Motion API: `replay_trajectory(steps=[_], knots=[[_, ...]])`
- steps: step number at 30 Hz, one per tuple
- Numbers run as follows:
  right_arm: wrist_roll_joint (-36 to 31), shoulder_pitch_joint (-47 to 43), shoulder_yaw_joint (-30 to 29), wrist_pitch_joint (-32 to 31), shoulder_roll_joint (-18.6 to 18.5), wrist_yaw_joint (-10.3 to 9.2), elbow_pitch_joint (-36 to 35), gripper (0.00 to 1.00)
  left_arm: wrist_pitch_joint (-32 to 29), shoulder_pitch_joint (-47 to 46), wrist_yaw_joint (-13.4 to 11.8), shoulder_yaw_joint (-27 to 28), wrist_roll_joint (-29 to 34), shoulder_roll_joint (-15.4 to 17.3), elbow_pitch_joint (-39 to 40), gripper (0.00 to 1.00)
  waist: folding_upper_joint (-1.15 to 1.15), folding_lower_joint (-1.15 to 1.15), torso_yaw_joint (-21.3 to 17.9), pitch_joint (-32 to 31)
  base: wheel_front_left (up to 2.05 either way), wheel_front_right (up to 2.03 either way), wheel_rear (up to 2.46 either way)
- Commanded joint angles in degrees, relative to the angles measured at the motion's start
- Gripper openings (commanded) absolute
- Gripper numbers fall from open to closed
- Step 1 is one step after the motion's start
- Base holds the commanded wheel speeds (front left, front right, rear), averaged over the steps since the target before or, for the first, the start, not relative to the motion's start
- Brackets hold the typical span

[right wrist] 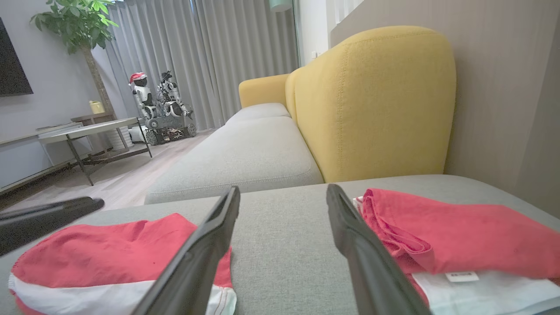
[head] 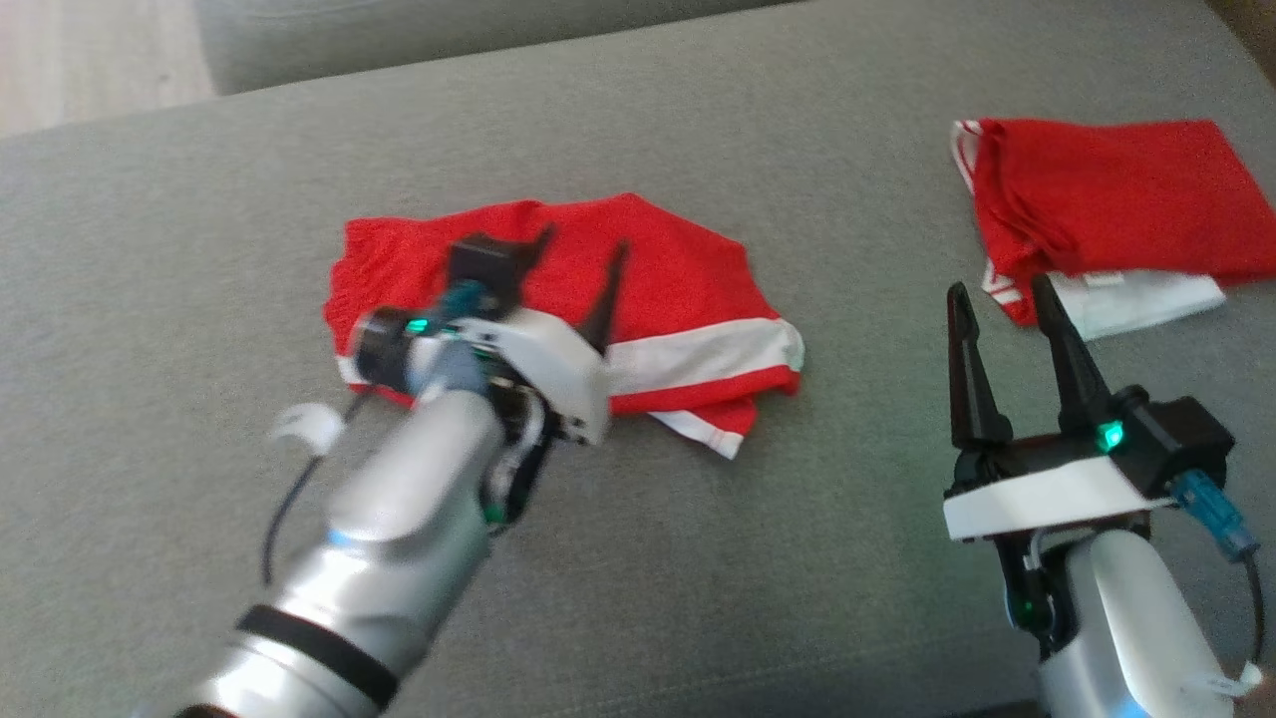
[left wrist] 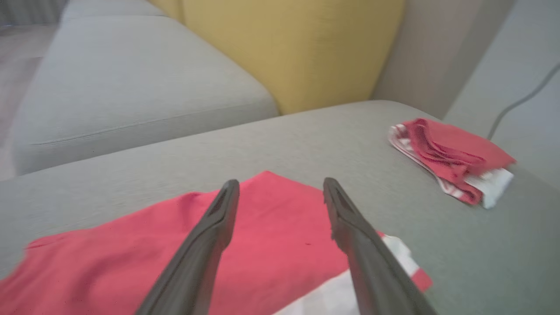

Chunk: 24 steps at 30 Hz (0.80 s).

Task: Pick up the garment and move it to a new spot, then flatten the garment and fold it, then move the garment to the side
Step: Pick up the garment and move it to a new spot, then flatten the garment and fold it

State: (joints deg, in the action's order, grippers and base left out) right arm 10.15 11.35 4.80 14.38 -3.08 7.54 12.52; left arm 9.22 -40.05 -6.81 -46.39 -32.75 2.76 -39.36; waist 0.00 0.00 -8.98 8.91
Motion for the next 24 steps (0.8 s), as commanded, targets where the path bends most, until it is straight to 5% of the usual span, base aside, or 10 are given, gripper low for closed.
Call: replay_trajectory(steps=[1, 12, 24], knots=[[-0.2, 0.2, 1.0, 0.6, 0.2, -0.05, -1.4, 1.0, 1.9, -1.9, -0.7, 3.4, -0.7, 2.2, 1.1, 1.0, 0.0, 0.0, 1.7, -1.3, 0.0, 0.0, 0.0], [-1.1, -4.3, -1.1, 0.6, 0.2, -0.05, 0.6, 1.0, 5.7, 13.4, 0.2, 16.3, -3.5, 13.3, 11.7, 1.0, 0.0, 0.0, 9.5, -5.6, 0.0, 0.0, 0.0], [-1.4, -5.0, -1.1, 0.6, 0.2, -0.05, 0.3, 1.0, 5.8, 27.4, 2.7, 28.8, 3.3, 8.8, 21.5, 1.0, 0.0, 0.0, 10.0, -4.5, 0.0, 0.0, 0.0]])
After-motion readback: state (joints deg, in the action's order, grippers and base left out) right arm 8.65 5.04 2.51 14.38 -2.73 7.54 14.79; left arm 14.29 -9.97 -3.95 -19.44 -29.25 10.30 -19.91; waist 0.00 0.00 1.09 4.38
